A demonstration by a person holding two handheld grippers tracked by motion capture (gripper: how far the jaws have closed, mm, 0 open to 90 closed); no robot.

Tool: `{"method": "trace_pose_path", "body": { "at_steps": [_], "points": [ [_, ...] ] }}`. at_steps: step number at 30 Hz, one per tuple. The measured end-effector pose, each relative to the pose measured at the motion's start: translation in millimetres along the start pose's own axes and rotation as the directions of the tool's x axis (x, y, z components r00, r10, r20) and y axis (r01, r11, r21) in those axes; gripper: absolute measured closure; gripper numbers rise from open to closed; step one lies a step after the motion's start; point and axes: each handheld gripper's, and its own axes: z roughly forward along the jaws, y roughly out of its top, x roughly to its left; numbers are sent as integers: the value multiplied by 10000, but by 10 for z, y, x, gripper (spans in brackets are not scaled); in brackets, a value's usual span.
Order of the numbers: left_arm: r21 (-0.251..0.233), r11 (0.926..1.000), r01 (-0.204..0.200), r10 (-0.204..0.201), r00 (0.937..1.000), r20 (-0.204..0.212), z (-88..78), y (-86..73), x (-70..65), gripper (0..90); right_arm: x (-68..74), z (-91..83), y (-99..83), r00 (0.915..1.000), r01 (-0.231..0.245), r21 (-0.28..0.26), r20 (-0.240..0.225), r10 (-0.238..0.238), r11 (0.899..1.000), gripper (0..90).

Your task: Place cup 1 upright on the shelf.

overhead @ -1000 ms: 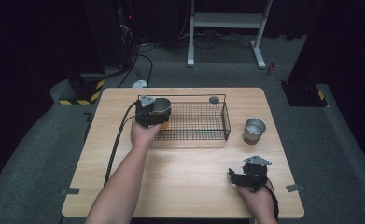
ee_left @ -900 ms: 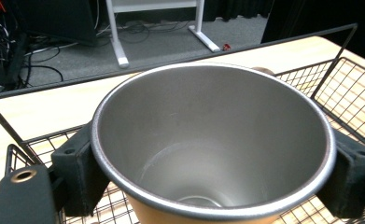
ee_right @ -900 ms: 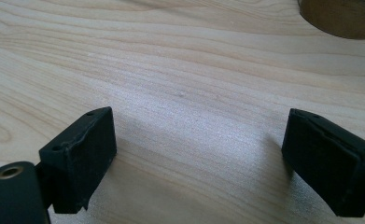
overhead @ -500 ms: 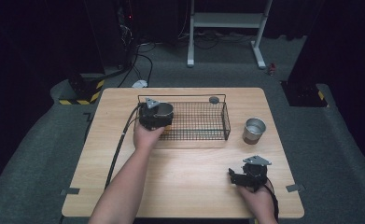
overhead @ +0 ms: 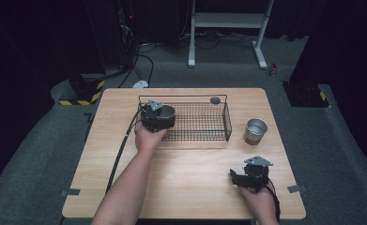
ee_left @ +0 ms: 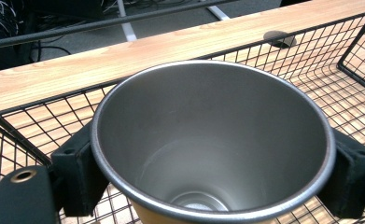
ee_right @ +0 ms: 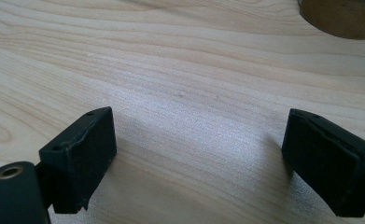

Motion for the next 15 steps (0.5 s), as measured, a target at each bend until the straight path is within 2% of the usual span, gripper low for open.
{"method": "trace_pose_path", "body": {
  "at_steps": [4,10,15],
  "points": [
    [-77,10000,24,-24,10000,30,-13,-22,0,132,-1,0,0,10000,13,-3,0,-13,10000,98],
    [58,9996,-262,262,9997,31,-52,-52,27,133,-1,0,0,10000,14,-3,0,-14,10000,98],
    [83,9996,-252,252,9997,50,-75,-79,60,133,0,0,0,10000,2,1,-2,-2,10000,98]
  ]
}}
